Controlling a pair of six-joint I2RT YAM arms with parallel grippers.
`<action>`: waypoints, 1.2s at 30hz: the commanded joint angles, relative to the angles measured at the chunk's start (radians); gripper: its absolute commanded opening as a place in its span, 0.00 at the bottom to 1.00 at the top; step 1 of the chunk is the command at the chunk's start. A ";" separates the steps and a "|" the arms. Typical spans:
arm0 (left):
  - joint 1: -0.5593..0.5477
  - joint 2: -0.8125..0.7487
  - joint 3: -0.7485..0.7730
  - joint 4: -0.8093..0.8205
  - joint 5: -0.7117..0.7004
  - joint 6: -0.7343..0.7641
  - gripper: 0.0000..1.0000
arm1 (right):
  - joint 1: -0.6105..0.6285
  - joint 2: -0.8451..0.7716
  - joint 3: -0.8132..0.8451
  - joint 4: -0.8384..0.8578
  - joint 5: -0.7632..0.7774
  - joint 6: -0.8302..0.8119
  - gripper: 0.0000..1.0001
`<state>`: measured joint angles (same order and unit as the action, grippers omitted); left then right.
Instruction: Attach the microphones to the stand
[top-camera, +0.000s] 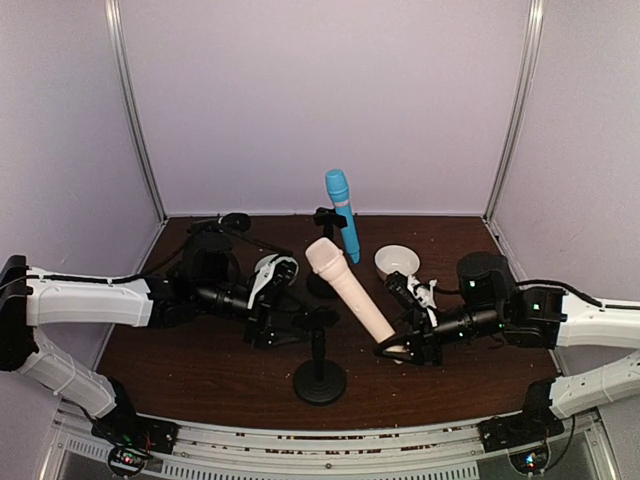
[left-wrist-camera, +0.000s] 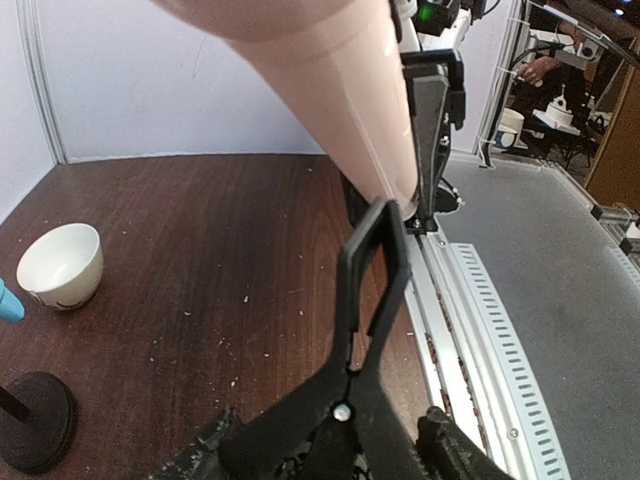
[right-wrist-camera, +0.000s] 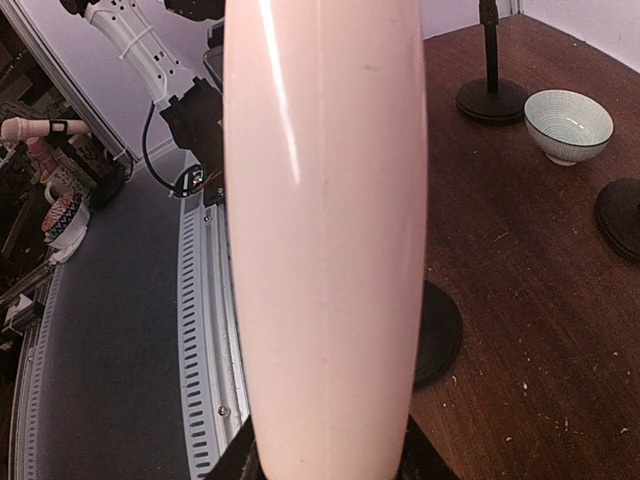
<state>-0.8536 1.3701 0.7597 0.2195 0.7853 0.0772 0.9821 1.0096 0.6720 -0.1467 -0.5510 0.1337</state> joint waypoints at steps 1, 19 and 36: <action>0.002 0.002 0.018 0.012 -0.001 0.029 0.57 | 0.003 0.004 0.040 0.017 -0.017 -0.014 0.00; 0.002 0.007 0.029 0.011 0.014 0.010 0.00 | 0.018 0.052 0.012 0.100 -0.055 0.017 0.00; 0.002 0.070 -0.014 0.317 0.068 -0.227 0.00 | 0.088 0.213 -0.014 0.226 0.007 0.099 0.00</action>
<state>-0.8459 1.4311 0.7429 0.3508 0.8280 -0.0784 1.0431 1.1687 0.6674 0.0601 -0.5747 0.2176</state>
